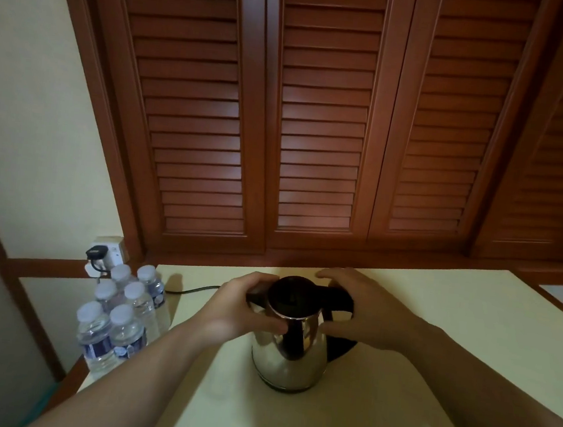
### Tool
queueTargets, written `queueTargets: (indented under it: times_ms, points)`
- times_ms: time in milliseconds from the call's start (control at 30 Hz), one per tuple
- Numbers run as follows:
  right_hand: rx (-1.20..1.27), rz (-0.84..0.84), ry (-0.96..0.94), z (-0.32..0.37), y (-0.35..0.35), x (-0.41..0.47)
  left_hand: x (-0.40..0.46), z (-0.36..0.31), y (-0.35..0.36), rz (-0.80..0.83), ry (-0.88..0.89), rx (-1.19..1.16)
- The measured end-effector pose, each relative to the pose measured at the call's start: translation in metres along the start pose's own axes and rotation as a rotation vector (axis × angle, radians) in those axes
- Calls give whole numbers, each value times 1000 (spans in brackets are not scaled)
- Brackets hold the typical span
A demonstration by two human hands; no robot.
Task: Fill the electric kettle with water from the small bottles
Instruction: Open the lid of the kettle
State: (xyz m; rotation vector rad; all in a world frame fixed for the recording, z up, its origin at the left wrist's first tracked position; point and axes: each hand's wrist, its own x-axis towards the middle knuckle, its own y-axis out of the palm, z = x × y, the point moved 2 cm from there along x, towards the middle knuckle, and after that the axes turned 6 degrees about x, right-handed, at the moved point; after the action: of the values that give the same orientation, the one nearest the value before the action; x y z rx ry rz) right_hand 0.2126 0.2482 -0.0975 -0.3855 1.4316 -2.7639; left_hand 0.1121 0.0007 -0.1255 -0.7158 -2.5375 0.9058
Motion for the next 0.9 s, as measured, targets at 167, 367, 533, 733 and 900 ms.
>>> queueTargets:
  times_ms: [167,367,533,733,900]
  points:
    - [-60,183,-80,19,10,19,-3,3,1,14,29,-61]
    - [-124,230,-96,22,12,27,-4,7,5,17,38,-102]
    - [-45,113,-113,21,6,25,-6,7,5,2,49,-120]
    - [203,-111,-52,0,10,4,-6,14,10,-21,69,-162]
    - [285,-247,-25,-22,17,-26,-3,19,16,-37,54,-159]
